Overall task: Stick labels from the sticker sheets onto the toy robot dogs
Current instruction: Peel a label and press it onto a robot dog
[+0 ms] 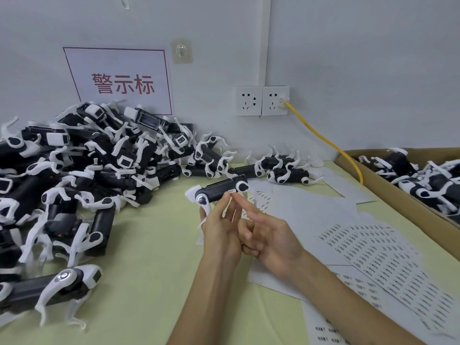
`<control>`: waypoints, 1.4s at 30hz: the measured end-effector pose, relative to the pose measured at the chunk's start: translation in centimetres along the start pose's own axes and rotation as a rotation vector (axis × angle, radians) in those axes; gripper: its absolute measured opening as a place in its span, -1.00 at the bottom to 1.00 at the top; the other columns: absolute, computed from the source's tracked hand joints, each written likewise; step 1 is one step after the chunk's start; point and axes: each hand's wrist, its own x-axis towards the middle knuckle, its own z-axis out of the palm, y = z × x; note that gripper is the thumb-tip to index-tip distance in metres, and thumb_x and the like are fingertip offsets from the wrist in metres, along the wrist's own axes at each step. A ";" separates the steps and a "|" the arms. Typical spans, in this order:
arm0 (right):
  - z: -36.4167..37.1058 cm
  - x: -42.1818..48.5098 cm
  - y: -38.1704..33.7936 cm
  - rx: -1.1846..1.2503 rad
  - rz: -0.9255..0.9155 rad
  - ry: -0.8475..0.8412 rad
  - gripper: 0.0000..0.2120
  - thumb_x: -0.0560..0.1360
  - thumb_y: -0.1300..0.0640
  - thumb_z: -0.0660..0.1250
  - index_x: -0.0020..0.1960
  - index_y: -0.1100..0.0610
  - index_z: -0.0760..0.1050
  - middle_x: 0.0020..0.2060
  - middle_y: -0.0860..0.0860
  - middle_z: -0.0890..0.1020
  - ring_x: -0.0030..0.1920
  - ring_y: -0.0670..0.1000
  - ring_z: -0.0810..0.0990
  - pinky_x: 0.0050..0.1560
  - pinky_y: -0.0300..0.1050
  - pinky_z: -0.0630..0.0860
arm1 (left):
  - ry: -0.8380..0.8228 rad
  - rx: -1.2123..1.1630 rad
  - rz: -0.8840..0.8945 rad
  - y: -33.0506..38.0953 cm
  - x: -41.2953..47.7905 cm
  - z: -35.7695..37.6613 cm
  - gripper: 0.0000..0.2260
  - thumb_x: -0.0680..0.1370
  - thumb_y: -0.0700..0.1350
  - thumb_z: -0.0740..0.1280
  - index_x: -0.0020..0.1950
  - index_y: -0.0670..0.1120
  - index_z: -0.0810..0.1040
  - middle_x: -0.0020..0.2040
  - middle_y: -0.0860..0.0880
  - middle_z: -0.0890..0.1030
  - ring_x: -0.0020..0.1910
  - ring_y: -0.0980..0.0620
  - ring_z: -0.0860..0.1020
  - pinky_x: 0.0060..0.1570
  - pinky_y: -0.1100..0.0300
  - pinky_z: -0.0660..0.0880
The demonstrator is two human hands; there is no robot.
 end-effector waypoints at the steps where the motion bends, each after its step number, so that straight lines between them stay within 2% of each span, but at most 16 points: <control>1: 0.0 0.0 0.0 0.002 0.000 0.001 -0.56 0.51 0.02 0.30 0.38 -0.19 0.55 -0.38 0.00 0.43 -0.46 -0.05 0.21 -0.42 -0.18 0.23 | -0.001 -0.003 0.001 0.0 -0.1 0.0 -0.14 0.39 -0.09 0.49 0.64 -0.15 0.21 0.18 -0.12 0.64 0.42 -0.15 0.53 -0.02 -0.06 0.53; 3: 0.1 -0.1 0.0 -0.002 0.000 0.002 -0.56 0.52 0.02 0.29 0.37 -0.20 0.56 -0.37 0.00 0.44 -0.45 -0.05 0.21 -0.41 -0.18 0.23 | -0.001 0.006 -0.001 0.0 -0.1 0.0 -0.12 0.38 -0.08 0.50 0.64 -0.14 0.20 0.21 -0.13 0.66 0.41 -0.14 0.55 -0.05 -0.04 0.52; 7: 0.1 -0.1 0.0 -0.009 0.000 0.008 -0.56 0.51 0.01 0.29 0.37 -0.22 0.56 -0.37 0.00 0.44 -0.44 -0.05 0.20 -0.39 -0.17 0.21 | 0.022 0.032 0.012 0.0 0.0 0.1 -0.14 0.37 -0.06 0.51 0.63 -0.11 0.26 0.37 -0.16 0.61 0.39 -0.15 0.56 0.12 -0.11 0.49; 10: 0.1 -0.1 0.0 -0.010 0.001 0.013 -0.56 0.52 0.00 0.29 0.38 -0.21 0.55 -0.37 0.01 0.43 -0.44 -0.05 0.20 -0.40 -0.18 0.22 | 0.044 0.048 0.014 0.1 -0.2 0.3 -0.16 0.37 -0.02 0.51 0.62 -0.05 0.27 0.32 -0.16 0.63 0.37 -0.17 0.58 -0.13 -0.02 0.53; 11: 0.1 -0.1 0.0 -0.006 0.003 0.015 -0.56 0.51 0.00 0.30 0.38 -0.21 0.55 -0.37 0.01 0.43 -0.44 -0.04 0.20 -0.40 -0.18 0.22 | 0.053 0.049 0.017 0.0 -0.2 0.3 -0.18 0.40 -0.03 0.51 0.62 -0.05 0.27 0.34 -0.16 0.63 0.38 -0.17 0.57 -0.13 -0.01 0.51; 14: 0.2 -0.1 -0.1 -0.009 0.009 0.012 -0.55 0.49 -0.02 0.32 0.37 -0.21 0.55 -0.37 0.01 0.43 -0.43 -0.04 0.19 -0.40 -0.17 0.21 | 0.079 0.047 0.018 0.0 0.0 0.2 -0.30 0.52 -0.08 0.47 0.62 -0.09 0.28 0.40 -0.14 0.59 0.40 -0.16 0.55 0.05 -0.07 0.45; 19: 0.2 -0.2 0.0 -0.039 0.007 0.002 -0.55 0.49 -0.04 0.33 0.38 -0.21 0.55 -0.37 0.01 0.44 -0.43 -0.04 0.19 -0.37 -0.15 0.18 | 0.120 0.049 0.039 -0.2 0.3 0.2 -0.36 0.57 -0.10 0.45 0.59 -0.16 0.29 0.43 -0.18 0.55 0.42 -0.20 0.53 -0.08 -0.02 0.42; 22: 0.2 -0.2 0.1 -0.043 0.009 0.004 -0.55 0.49 -0.04 0.32 0.38 -0.21 0.54 -0.36 0.01 0.44 -0.42 -0.03 0.18 -0.36 -0.14 0.17 | 0.127 0.041 0.053 -0.3 0.5 0.0 -0.41 0.56 -0.12 0.47 0.53 -0.10 0.33 0.38 -0.20 0.60 0.41 -0.21 0.54 -0.02 -0.05 0.43; 24: 0.2 -0.2 0.1 -0.042 0.011 0.004 -0.54 0.49 -0.05 0.32 0.39 -0.20 0.54 -0.36 0.01 0.43 -0.41 -0.03 0.17 -0.36 -0.14 0.17 | 0.129 0.035 0.062 -0.4 0.7 -0.2 -0.41 0.55 -0.13 0.48 0.54 -0.08 0.33 0.34 -0.20 0.63 0.37 -0.18 0.58 0.15 -0.13 0.45; 26: 0.1 -0.1 0.1 -0.042 0.016 -0.001 -0.53 0.50 -0.06 0.32 0.41 -0.18 0.52 -0.36 0.02 0.43 -0.41 -0.02 0.16 -0.36 -0.14 0.17 | 0.127 0.024 0.092 -0.5 1.1 -0.5 -0.52 0.54 -0.16 0.49 0.41 -0.03 0.40 0.33 -0.18 0.64 0.31 -0.13 0.62 0.26 -0.17 0.44; 28: 0.1 -0.1 0.1 -0.037 0.022 -0.014 -0.51 0.49 -0.07 0.33 0.43 -0.17 0.51 -0.36 0.02 0.42 -0.40 -0.01 0.16 -0.36 -0.13 0.17 | 0.144 0.014 0.146 -0.6 1.1 -0.6 -0.52 0.53 -0.18 0.50 0.38 0.04 0.41 0.24 -0.09 0.69 0.19 -0.02 0.69 0.22 -0.09 0.45; 30: 0.0 -0.1 0.1 -0.026 0.030 -0.021 -0.49 0.48 -0.08 0.35 0.43 -0.16 0.51 -0.36 0.02 0.42 -0.40 -0.01 0.16 -0.35 -0.13 0.17 | 0.161 0.001 0.199 -0.7 1.1 -0.6 -0.44 0.53 -0.20 0.51 0.47 0.01 0.38 0.09 -0.01 0.72 0.10 0.04 0.72 0.23 -0.02 0.49; 33: 0.0 -0.1 0.1 -0.026 0.036 -0.030 -0.47 0.46 -0.09 0.36 0.44 -0.15 0.50 -0.35 0.02 0.42 -0.40 -0.02 0.17 -0.35 -0.14 0.18 | 0.161 0.025 0.266 -0.8 1.4 -0.7 -0.59 0.53 -0.24 0.50 0.33 -0.06 0.47 -0.07 0.01 0.70 0.04 0.01 0.72 0.36 0.02 0.53; 37: 0.0 0.0 0.1 -0.029 0.035 -0.035 -0.47 0.46 -0.11 0.36 0.44 -0.15 0.51 -0.35 0.01 0.43 -0.41 -0.02 0.17 -0.36 -0.16 0.21 | 0.184 0.073 0.319 -0.8 1.6 -0.7 -0.72 0.54 -0.24 0.49 0.17 -0.06 0.48 -0.20 0.06 0.67 -0.13 0.05 0.70 0.09 0.16 0.60; 40: 0.0 0.0 0.1 -0.027 0.031 -0.035 -0.47 0.46 -0.11 0.36 0.43 -0.14 0.51 -0.35 0.00 0.43 -0.41 -0.03 0.18 -0.36 -0.16 0.20 | 0.219 0.059 0.345 -0.9 1.8 -0.8 -0.66 0.52 -0.24 0.51 0.21 -0.06 0.46 -0.21 0.05 0.68 -0.18 0.06 0.71 -0.09 0.27 0.61; 42: 0.1 0.0 0.1 -0.023 0.031 -0.034 -0.45 0.43 -0.11 0.38 0.43 -0.13 0.52 -0.35 0.01 0.43 -0.42 -0.03 0.18 -0.36 -0.15 0.19 | 0.247 0.056 0.363 -0.9 1.9 -0.8 -0.62 0.51 -0.24 0.52 0.24 -0.08 0.46 -0.19 0.02 0.69 -0.17 0.05 0.71 -0.11 0.27 0.62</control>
